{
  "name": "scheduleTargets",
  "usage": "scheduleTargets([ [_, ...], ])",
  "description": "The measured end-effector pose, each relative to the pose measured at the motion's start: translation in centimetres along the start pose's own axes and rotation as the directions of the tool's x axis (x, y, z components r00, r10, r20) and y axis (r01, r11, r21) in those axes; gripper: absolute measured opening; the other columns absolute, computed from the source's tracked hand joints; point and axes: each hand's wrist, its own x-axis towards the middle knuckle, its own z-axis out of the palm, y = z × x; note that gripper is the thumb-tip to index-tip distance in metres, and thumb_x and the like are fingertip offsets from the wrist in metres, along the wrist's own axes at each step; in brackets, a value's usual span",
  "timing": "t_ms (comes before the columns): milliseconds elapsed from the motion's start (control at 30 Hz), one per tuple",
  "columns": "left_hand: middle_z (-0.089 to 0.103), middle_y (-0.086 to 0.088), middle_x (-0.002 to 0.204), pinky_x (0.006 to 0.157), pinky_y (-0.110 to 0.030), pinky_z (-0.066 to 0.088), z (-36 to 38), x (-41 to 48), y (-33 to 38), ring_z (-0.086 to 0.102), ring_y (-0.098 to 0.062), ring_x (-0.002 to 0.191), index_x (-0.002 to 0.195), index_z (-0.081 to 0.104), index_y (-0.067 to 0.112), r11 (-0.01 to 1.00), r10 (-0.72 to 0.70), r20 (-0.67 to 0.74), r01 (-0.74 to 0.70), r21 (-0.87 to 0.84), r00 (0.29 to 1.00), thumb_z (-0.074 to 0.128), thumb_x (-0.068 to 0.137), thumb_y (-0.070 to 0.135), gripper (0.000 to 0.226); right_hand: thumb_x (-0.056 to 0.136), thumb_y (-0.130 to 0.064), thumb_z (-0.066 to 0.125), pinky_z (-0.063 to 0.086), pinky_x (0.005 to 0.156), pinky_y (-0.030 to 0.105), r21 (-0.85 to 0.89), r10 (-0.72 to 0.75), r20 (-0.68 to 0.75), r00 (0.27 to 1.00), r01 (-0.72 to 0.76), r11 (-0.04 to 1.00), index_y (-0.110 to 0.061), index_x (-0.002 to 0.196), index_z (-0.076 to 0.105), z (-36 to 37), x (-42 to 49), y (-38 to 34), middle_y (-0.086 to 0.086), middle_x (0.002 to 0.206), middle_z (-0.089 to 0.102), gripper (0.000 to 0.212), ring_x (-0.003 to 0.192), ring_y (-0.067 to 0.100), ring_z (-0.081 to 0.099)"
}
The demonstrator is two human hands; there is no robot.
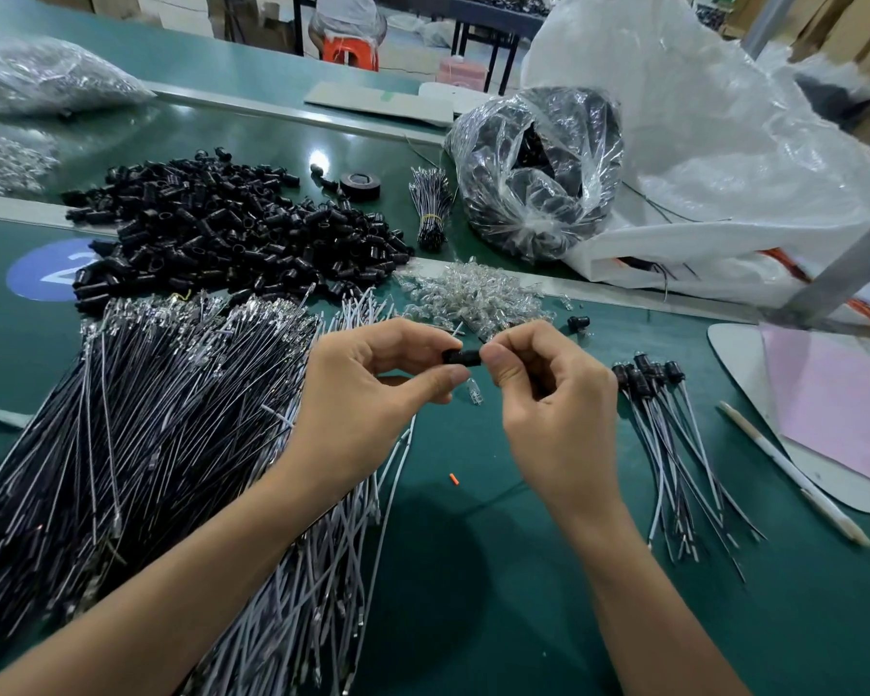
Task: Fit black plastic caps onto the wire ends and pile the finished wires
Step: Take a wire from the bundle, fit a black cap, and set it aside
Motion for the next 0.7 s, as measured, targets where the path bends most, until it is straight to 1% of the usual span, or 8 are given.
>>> scheduleTargets([
  [67, 0.074, -0.006, 0.073, 0.063, -0.024, 0.058, -0.07, 0.00, 0.07, 0.071, -0.018, 0.061, 0.085, 0.074, 0.013, 1.000, 0.001, 0.009, -0.001, -0.001, 1.000, 0.081, 0.069, 0.006, 0.018, 0.089, -0.009, 0.067, 0.036, 0.055, 0.012, -0.012, -0.001, -0.004, 1.000, 0.001, 1.000, -0.012, 0.077, 0.065, 0.03, -0.03, 0.04, -0.009, 0.065, 0.058, 0.013, 0.057, 0.005, 0.050],
  [133, 0.074, -0.006, 0.074, 0.063, -0.023, 0.057, -0.09, 0.04, 0.15, 0.071, -0.018, 0.062, 0.085, 0.074, 0.012, 0.999, -0.023, 0.009, 0.023, -0.040, 1.000, 0.080, 0.067, 0.011, 0.019, 0.089, -0.010, 0.067, 0.038, 0.056, 0.012, -0.007, -0.002, -0.009, 1.000, 0.002, 1.000, -0.013, 0.077, 0.065, 0.07, -0.02, -0.01, -0.009, 0.066, 0.060, 0.012, 0.059, 0.005, 0.052],
  [233, 0.074, -0.003, 0.076, 0.062, -0.025, 0.057, -0.02, 0.13, 0.23, 0.069, -0.015, 0.067, 0.086, 0.073, 0.013, 0.982, -0.086, 0.003, 0.085, -0.169, 0.996, 0.078, 0.066, 0.014, 0.021, 0.089, -0.011, 0.067, 0.037, 0.058, 0.009, 0.004, -0.016, -0.020, 1.000, 0.016, 1.000, -0.013, 0.078, 0.066, 0.11, 0.01, -0.08, -0.012, 0.068, 0.059, 0.011, 0.061, 0.002, 0.053],
  [367, 0.073, -0.002, 0.075, 0.053, -0.023, 0.054, 0.07, 0.10, 0.26, 0.071, -0.017, 0.067, 0.084, 0.074, 0.016, 0.940, -0.162, 0.019, 0.160, -0.302, 0.987, 0.077, 0.065, 0.014, 0.019, 0.089, -0.011, 0.068, 0.040, 0.060, 0.010, -0.004, -0.044, -0.021, 0.999, 0.044, 0.999, -0.012, 0.080, 0.067, 0.28, -0.06, 0.01, -0.005, 0.071, 0.064, 0.009, 0.063, 0.007, 0.057],
  [433, 0.073, -0.003, 0.076, 0.054, -0.022, 0.054, 0.04, 0.14, 0.18, 0.072, -0.018, 0.070, 0.083, 0.074, 0.017, 0.927, -0.180, 0.013, 0.174, -0.331, 0.984, 0.076, 0.065, 0.013, 0.018, 0.089, -0.011, 0.069, 0.041, 0.060, 0.011, 0.010, -0.040, -0.016, 0.999, 0.040, 0.999, -0.012, 0.081, 0.067, 0.35, -0.09, 0.03, -0.007, 0.071, 0.064, 0.009, 0.063, 0.007, 0.058],
  [533, 0.073, -0.003, 0.077, 0.060, -0.021, 0.055, -0.27, 0.35, 0.14, 0.072, -0.017, 0.074, 0.092, 0.071, 0.010, 0.904, -0.206, -0.004, 0.189, -0.383, 0.978, 0.075, 0.066, 0.012, 0.027, 0.090, -0.009, 0.068, 0.043, 0.063, 0.012, 0.049, -0.011, -0.034, 0.999, 0.013, 0.999, -0.014, 0.083, 0.068, 0.01, 0.18, 0.19, -0.012, 0.073, 0.064, 0.009, 0.066, 0.004, 0.059],
  [633, 0.074, -0.005, 0.080, 0.063, -0.022, 0.056, -0.53, 0.49, 0.06, 0.073, -0.019, 0.078, 0.096, 0.068, 0.005, 0.878, -0.235, -0.016, 0.205, -0.433, 0.972, 0.075, 0.065, 0.011, 0.032, 0.089, -0.006, 0.068, 0.046, 0.067, 0.013, 0.077, 0.021, -0.029, 0.999, -0.019, 0.997, -0.018, 0.085, 0.070, -0.37, 0.48, 0.25, -0.012, 0.075, 0.068, 0.013, 0.069, 0.005, 0.063],
  [700, 0.073, -0.006, 0.081, 0.064, -0.022, 0.056, -0.53, 0.49, 0.03, 0.073, -0.019, 0.080, 0.096, 0.068, 0.005, 0.871, -0.244, -0.012, 0.214, -0.443, 0.970, 0.075, 0.065, 0.011, 0.033, 0.088, -0.004, 0.068, 0.046, 0.065, 0.013, 0.104, 0.040, -0.010, 0.999, -0.038, 0.994, -0.021, 0.085, 0.070, -0.43, 0.52, 0.14, -0.011, 0.073, 0.069, 0.017, 0.066, 0.004, 0.063],
])
